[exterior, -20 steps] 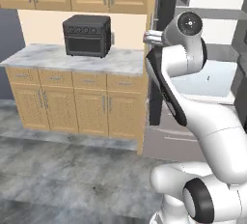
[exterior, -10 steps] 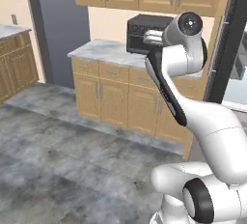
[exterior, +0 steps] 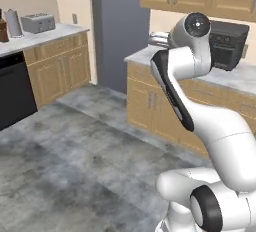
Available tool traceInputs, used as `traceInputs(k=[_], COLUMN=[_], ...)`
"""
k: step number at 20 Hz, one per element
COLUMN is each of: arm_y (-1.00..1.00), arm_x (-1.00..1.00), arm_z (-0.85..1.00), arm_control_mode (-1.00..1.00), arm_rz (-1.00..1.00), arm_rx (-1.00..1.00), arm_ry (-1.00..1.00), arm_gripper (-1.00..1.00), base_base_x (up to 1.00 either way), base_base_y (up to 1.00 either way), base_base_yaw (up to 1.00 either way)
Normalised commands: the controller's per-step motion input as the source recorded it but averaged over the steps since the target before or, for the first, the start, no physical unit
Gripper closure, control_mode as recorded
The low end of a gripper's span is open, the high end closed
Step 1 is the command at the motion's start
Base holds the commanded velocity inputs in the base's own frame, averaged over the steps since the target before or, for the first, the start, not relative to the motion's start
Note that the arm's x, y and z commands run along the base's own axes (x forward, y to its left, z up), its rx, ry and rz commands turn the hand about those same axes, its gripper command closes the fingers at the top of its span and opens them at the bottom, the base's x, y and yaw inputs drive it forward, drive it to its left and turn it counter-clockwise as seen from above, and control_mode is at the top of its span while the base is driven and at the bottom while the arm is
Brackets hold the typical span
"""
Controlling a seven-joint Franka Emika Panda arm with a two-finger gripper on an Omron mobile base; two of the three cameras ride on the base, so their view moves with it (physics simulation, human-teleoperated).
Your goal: Take the cheese, fish, and mushroom from the fridge and place them on the plate on the dining counter to create an appetizer plate.
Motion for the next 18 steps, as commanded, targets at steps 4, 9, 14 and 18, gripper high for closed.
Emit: traceInputs(k=[4, 9, 14, 18], arm_y=[0.00, 0.00, 0.00, 0.00], arm_x=[0.00, 0.00, 0.00, 0.00], arm_z=[0.00, 0.00, 0.00, 0.00], arm_control_mode=[1.00, 1.00, 1.00, 1.00], arm_rz=[0.00, 0.00, 0.00, 0.00], arm_rx=[0.00, 0.00, 0.00, 0.00], arm_ry=[0.00, 0.00, 0.00, 0.00], arm_gripper=[1.00, 1.00, 1.00, 1.00], base_base_x=[1.00, 1.00, 1.00, 1.00], base_base_y=[0.34, 0.41, 0.49, 0.47], base_base_yaw=[0.40, 0.40, 0.41, 0.41])
